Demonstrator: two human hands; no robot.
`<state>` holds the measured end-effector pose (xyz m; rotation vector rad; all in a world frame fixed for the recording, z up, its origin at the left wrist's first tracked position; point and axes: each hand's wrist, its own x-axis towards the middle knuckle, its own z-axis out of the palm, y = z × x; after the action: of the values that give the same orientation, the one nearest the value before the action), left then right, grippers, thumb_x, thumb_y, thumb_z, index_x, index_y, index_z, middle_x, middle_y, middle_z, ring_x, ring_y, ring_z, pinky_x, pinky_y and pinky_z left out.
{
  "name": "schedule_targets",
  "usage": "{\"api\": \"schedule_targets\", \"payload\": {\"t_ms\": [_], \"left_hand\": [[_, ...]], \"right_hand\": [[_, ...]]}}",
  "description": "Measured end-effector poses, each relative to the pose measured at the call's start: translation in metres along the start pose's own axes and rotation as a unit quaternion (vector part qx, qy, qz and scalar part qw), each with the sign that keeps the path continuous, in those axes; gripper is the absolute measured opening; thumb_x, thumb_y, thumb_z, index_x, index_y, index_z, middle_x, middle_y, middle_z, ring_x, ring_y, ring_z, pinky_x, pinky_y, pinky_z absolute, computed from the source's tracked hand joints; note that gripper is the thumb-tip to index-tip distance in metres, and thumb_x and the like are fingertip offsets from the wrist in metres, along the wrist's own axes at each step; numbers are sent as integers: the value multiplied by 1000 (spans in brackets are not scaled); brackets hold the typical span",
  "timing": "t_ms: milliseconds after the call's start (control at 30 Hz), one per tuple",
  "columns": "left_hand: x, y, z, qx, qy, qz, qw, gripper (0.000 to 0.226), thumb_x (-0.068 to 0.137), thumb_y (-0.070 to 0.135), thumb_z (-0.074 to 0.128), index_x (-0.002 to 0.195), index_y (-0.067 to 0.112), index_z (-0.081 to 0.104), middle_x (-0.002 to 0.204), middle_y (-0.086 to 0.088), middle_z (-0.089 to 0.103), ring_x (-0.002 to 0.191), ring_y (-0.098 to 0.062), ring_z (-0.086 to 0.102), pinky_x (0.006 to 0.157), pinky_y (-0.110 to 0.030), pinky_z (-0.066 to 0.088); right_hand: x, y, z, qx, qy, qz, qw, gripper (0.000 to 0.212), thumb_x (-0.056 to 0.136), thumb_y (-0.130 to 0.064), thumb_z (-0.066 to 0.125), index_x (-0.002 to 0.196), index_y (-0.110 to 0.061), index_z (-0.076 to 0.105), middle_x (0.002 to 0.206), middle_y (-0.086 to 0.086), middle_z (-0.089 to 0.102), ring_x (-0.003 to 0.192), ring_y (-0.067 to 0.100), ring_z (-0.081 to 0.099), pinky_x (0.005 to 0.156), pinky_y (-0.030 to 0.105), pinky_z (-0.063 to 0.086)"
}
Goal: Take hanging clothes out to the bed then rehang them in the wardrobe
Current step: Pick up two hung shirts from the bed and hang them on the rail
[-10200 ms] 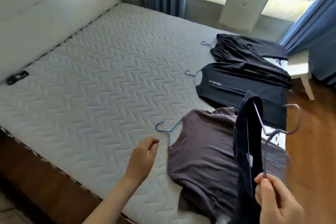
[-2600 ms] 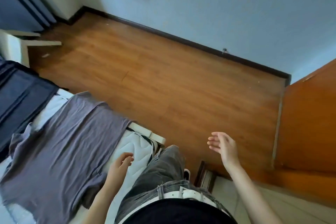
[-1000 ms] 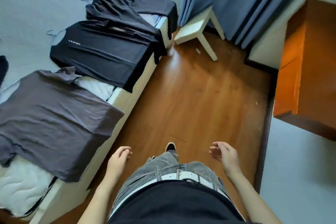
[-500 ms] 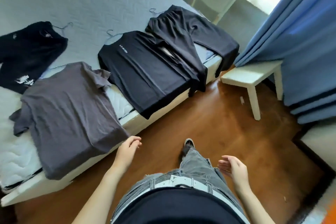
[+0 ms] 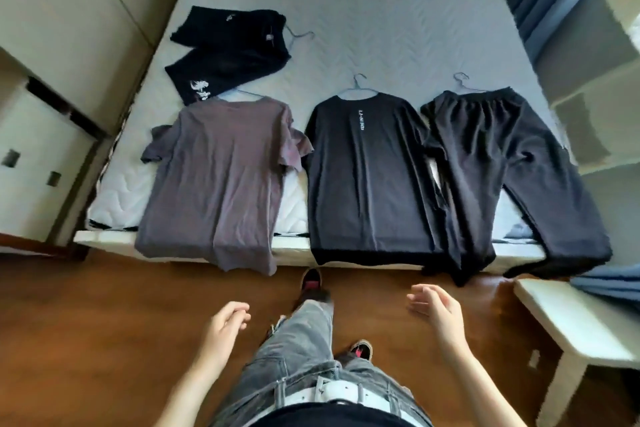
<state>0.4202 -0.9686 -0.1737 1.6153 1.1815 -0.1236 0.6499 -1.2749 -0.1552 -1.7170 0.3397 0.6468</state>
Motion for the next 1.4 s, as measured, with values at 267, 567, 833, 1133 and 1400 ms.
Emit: {"api": "schedule_targets", "payload": {"t_ms": [267, 567, 833, 1133, 1400], "left_hand": [[96, 56, -16, -36, 18, -20, 999, 16, 95, 25, 53, 88, 25, 67, 86, -1, 73, 83, -24, 67, 76, -34, 48], [271, 212, -65, 12, -18, 25, 999, 22, 98, 17, 48, 90, 30, 64, 94, 3, 71, 91, -8, 66, 77, -23, 48], [485, 286, -35, 16, -5, 55, 998, 12, 87, 25, 56, 93, 28, 66, 95, -4, 72, 88, -16, 67, 86, -28, 50], [748, 298, 29, 5, 99, 60, 993, 24, 88, 14, 62, 112, 12, 64, 99, 0, 65, 89, -13, 61, 69, -8, 42], [854, 310, 30, 40, 305, -39, 951, 33, 90, 27, 55, 91, -5, 63, 93, -16, 67, 88, -30, 60, 76, -35, 41]], "right_hand": [[111, -73, 85, -44, -32, -7, 998, 25, 95, 1, 41, 90, 1, 66, 79, 20, 69, 70, 34, 66, 67, 32, 56], [258, -207, 199, -64, -34, -44, 996, 26, 94, -1, 43, 89, -3, 68, 82, 19, 71, 75, 31, 69, 72, 34, 57], [453, -253, 284, -61, -19, -73, 995, 21, 94, -6, 48, 102, -7, 68, 91, 9, 71, 80, 22, 70, 76, 27, 57], [715, -203, 381, -194, 39, -102, 975, 28, 86, -27, 56, 106, -10, 67, 94, 11, 71, 95, 30, 67, 90, 41, 52], [785, -177, 441, -330, 190, -178, 907, 48, 91, -27, 53, 114, 15, 48, 115, 38, 53, 102, 49, 54, 84, 51, 41]]}}
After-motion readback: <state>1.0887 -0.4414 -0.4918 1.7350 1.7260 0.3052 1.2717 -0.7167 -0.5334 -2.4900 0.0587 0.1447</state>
